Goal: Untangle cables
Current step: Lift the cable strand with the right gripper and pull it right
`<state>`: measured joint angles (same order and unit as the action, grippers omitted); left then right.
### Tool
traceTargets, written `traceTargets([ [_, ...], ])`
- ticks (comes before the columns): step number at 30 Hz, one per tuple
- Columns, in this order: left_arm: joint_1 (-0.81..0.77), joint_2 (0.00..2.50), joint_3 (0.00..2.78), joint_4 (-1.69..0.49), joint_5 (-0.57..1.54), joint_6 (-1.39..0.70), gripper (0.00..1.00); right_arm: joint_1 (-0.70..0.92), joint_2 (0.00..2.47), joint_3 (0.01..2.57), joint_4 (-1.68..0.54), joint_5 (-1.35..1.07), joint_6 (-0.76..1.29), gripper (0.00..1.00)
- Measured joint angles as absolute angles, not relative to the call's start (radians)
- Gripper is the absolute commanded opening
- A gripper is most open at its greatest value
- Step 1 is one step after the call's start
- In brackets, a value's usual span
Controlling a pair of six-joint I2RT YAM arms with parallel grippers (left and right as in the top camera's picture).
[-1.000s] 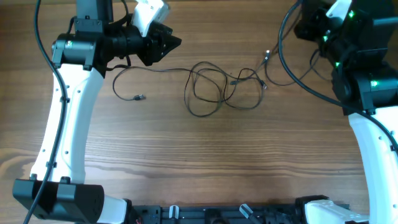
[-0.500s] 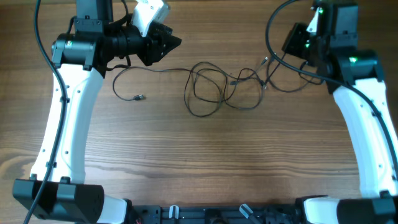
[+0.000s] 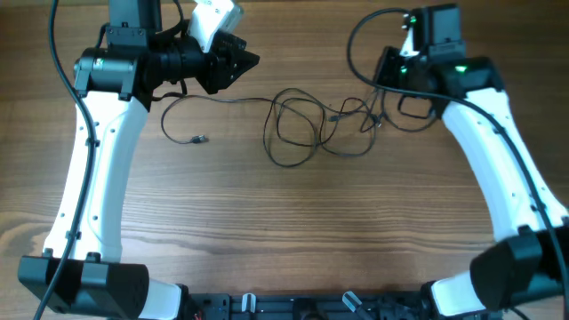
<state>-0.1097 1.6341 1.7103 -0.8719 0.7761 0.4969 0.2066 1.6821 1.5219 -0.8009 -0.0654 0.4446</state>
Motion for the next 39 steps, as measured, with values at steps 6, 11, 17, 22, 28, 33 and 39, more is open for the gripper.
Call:
traceTargets([
  [6,-0.11,1.634,1.71,-0.872,0.776,0.497,0.4,0.24,1.775,1.522,-0.801,-0.067,0.46,0.05],
  [11,-0.11,1.634,1.71,-0.872,0.776,0.497,0.4,0.242,1.822,1.522,-0.8,-0.053,0.482,0.05],
  [17,-0.11,1.634,1.71,-0.872,0.776,0.497,0.4,0.242,1.835,1.522,-0.8,-0.036,0.49,0.05],
  [22,-0.11,1.634,1.71,-0.872,0.776,0.497,0.39,0.242,1.835,1.522,-0.802,0.009,0.504,0.05],
  [28,-0.11,1.634,1.71,-0.872,0.775,0.497,0.39,0.242,1.835,1.522,-0.818,0.078,0.53,0.05],
  [33,-0.11,1.634,1.71,-0.872,0.775,0.497,0.39,0.242,1.835,1.522,-0.832,0.107,0.535,0.05],
  [39,-0.11,1.634,1.71,-0.872,0.775,0.497,0.39,0.242,1.835,1.522,-0.852,0.114,0.538,0.05],
])
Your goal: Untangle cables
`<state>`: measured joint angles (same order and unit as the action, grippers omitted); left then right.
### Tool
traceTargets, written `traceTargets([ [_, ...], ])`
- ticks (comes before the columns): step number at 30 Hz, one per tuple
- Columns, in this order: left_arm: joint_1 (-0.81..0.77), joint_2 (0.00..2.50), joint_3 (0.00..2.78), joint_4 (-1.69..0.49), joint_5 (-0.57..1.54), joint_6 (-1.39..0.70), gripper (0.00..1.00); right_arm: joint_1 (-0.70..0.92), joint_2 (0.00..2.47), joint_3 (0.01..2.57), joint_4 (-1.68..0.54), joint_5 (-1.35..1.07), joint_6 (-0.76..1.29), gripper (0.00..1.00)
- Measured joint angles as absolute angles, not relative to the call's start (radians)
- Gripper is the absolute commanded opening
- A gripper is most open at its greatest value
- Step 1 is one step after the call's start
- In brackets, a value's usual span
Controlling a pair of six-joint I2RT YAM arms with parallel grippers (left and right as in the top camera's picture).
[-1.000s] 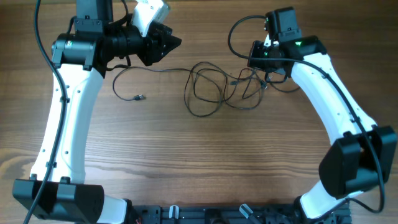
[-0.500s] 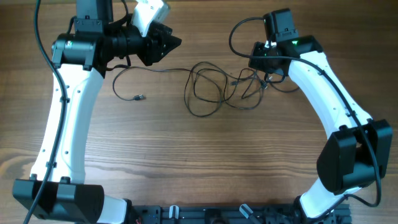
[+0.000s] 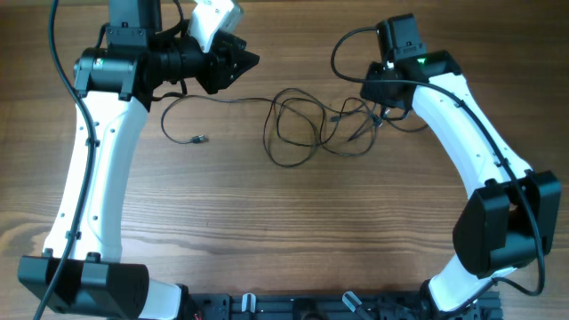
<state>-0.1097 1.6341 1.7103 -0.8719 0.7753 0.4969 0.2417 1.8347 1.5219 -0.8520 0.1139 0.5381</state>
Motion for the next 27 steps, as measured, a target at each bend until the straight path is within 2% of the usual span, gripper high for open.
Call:
traceTargets([
  [2,-0.11,1.634,1.71,-0.872,0.775,0.497,0.39,0.242,1.835,1.522,-0.857,0.114,0.538,0.07],
  [3,-0.11,1.634,1.71,-0.872,0.775,0.497,0.39,0.242,1.835,1.522,-0.86,0.114,0.538,0.14],
  [4,-0.11,1.634,1.71,-0.872,0.775,0.497,0.39,0.242,1.835,1.522,-0.864,0.114,0.543,0.37],
  [5,-0.11,1.634,1.71,-0.872,0.775,0.497,0.39,0.242,1.835,1.522,-0.868,0.115,0.541,0.43],
  [7,-0.11,1.634,1.71,-0.872,0.775,0.497,0.39,0.242,1.835,1.522,-0.873,0.116,0.547,0.46],
  [9,-0.11,1.634,1.71,-0.872,0.775,0.497,0.39,0.242,1.835,1.522,-0.888,0.117,0.547,0.63],
  [10,-0.11,1.634,1.71,-0.872,0.775,0.497,0.39,0.242,1.835,1.522,-0.894,0.117,0.545,0.65],
  [14,-0.11,1.634,1.71,-0.872,0.774,0.497,0.42,0.242,1.835,1.522,-0.924,0.109,0.548,0.68],
  [22,-0.11,1.634,1.71,-0.865,0.71,0.496,0.42,0.257,1.835,1.52,-0.934,-0.007,0.491,0.63],
  [27,-0.11,1.634,1.71,-0.86,0.685,0.496,0.42,0.31,1.835,1.519,-0.892,-0.024,0.466,0.66],
])
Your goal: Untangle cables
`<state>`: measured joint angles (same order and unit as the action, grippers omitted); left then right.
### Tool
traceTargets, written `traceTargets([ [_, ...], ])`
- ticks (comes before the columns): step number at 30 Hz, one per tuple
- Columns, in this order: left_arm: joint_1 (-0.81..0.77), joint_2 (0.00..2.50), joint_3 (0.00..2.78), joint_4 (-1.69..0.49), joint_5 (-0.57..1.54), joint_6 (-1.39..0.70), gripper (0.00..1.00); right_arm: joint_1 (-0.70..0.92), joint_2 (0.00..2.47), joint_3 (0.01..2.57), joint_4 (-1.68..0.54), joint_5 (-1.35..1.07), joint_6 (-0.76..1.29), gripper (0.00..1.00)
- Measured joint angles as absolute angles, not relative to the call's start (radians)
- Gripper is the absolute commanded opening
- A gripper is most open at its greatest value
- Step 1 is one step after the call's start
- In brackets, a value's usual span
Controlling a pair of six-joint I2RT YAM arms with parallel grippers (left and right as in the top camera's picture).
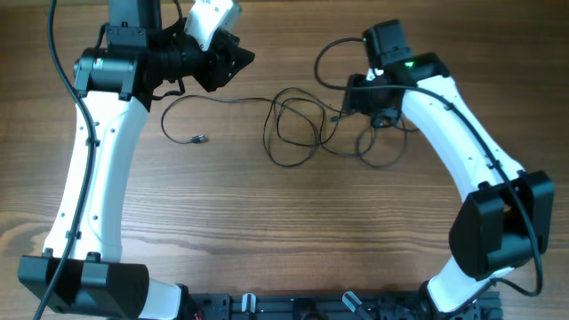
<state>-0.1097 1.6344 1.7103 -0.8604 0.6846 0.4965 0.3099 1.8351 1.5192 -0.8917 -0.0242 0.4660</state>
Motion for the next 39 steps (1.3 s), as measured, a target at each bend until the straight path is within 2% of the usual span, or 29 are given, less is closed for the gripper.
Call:
traceTargets([
  [9,-0.11,1.635,1.71,-0.86,0.677,0.496,0.42,0.331,1.841,1.483,-0.894,-0.101,0.495,0.66],
  [23,-0.11,1.635,1.71,-0.856,0.677,0.496,0.41,0.364,1.973,1.474,-0.78,-0.086,0.577,0.62],
  [32,-0.11,1.635,1.71,-0.853,0.677,0.496,0.41,0.376,2.012,1.474,-0.773,-0.076,0.627,0.63],
  [35,-0.11,1.634,1.71,-0.853,0.677,0.496,0.42,0.376,2.015,1.474,-0.76,-0.07,0.635,0.58],
  [37,-0.11,1.635,1.71,-0.853,0.677,0.496,0.42,0.376,2.032,1.474,-0.756,-0.07,0.641,0.51],
  [39,-0.11,1.635,1.71,-0.853,0.677,0.496,0.42,0.376,2.05,1.474,-0.753,-0.069,0.648,0.49],
])
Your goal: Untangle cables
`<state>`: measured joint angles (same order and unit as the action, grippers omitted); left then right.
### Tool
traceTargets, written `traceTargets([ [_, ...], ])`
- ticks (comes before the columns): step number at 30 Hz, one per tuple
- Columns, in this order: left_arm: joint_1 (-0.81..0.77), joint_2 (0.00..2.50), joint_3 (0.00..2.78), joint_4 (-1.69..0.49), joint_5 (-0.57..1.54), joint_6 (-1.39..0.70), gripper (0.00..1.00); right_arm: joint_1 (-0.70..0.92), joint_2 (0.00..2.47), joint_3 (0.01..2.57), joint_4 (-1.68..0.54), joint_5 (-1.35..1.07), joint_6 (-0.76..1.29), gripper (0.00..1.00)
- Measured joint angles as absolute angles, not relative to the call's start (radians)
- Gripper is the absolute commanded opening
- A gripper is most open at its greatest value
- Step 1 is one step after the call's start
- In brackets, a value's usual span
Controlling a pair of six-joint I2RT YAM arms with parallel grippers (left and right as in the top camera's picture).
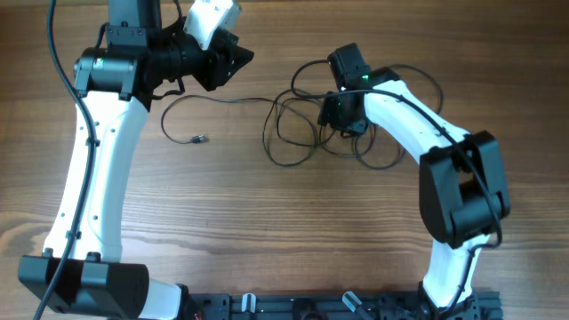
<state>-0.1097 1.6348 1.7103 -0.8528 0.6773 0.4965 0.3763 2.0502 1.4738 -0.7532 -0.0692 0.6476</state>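
A thin black cable [293, 133] lies in tangled loops at the table's middle. One free end with a plug [201, 138] trails off to the left. My right gripper [343, 117] is down on the right side of the tangle; its fingers are hidden under the wrist, and cable loops [384, 153] lie just to its right. My left gripper [242, 59] hangs above the table at the back left, pointing right, apart from the cable; whether it is open does not show.
The wooden table [284, 240] carries only the cable. The right arm's own supply cable [307, 76] arcs over the back of the tangle. Both arm bases stand at the front corners.
My right gripper has moved left, from the tangle's right edge to over its right loops. The cable loops beside it have shifted left with it. The left arm has not moved.
My right gripper was at the far right end of the cable. At each later moment it stood further left, and the cable's right part bunched up into loops near the tangle. The left arm stayed at the back left throughout.
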Motion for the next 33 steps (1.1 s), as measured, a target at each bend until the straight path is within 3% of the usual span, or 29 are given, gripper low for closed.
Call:
traceTargets([
  [2,-0.11,1.635,1.71,-0.853,0.677,0.496,0.41,0.376,2.067,1.474,-0.752,-0.07,0.648,0.45],
  [7,-0.11,1.634,1.71,-0.853,0.677,0.496,0.42,0.376,2.078,1.473,-0.716,-0.071,0.653,0.05],
  [19,-0.11,1.634,1.71,-0.86,0.654,0.496,0.42,0.376,2.078,1.466,-0.44,-0.247,0.597,0.05],
  [33,-0.075,1.634,1.71,-0.875,0.651,0.497,0.43,0.305,2.033,1.628,-0.487,-0.293,0.57,0.05],
])
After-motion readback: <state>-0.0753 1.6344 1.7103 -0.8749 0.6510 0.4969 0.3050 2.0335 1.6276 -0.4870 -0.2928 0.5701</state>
